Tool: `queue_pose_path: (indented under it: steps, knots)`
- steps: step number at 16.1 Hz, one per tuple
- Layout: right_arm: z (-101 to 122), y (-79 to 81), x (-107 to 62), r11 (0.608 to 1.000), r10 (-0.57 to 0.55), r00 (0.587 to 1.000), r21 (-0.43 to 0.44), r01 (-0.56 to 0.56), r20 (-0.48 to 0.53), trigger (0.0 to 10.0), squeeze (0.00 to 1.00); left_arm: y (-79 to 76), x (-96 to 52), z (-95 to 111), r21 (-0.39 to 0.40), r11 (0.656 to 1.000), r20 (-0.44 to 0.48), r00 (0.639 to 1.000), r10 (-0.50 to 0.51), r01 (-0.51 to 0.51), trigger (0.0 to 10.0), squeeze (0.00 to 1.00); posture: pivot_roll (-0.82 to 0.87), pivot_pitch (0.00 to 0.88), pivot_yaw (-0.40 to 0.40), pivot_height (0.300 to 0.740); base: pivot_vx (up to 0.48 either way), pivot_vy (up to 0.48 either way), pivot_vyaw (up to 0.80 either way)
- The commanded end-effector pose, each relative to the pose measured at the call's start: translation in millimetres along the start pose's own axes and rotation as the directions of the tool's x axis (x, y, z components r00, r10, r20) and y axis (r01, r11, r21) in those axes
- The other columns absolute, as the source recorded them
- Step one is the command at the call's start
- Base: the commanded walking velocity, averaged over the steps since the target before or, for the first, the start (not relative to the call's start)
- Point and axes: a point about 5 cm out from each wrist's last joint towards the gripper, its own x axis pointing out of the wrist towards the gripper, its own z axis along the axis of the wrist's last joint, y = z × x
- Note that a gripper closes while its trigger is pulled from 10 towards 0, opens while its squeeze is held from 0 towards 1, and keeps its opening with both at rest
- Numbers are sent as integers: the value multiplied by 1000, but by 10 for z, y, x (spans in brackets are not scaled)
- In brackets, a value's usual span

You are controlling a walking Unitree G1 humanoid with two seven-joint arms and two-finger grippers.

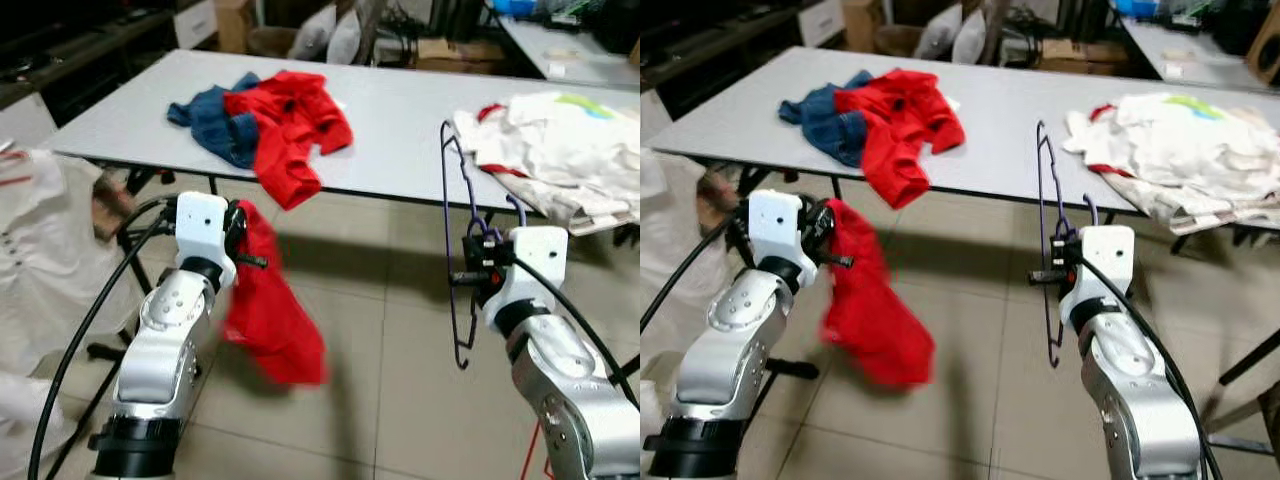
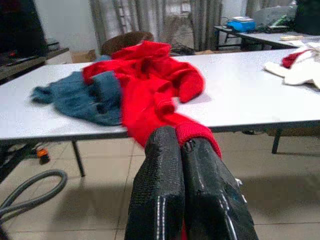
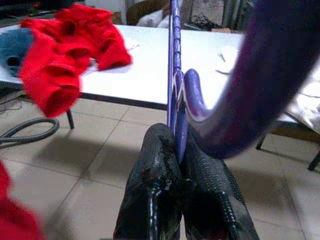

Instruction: Hang hanger

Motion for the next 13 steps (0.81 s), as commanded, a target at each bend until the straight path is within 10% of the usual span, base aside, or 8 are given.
queue_pose_path:
  steps: [1,13]
  knots:
    - [6,-67,-10,1000,-20,1000,-18,20,4,10000,0,-73,45,86,-10,1000,33,999,-21,22,10000,0,20,19,6,740,371,0,0]
    - [-15,-25,-26,1000,6,1000,-13,-6,11,10000,0,-113,92,182,-32,999,77,996,-34,37,10000,0,20,0,-1,740,408,0,-38]
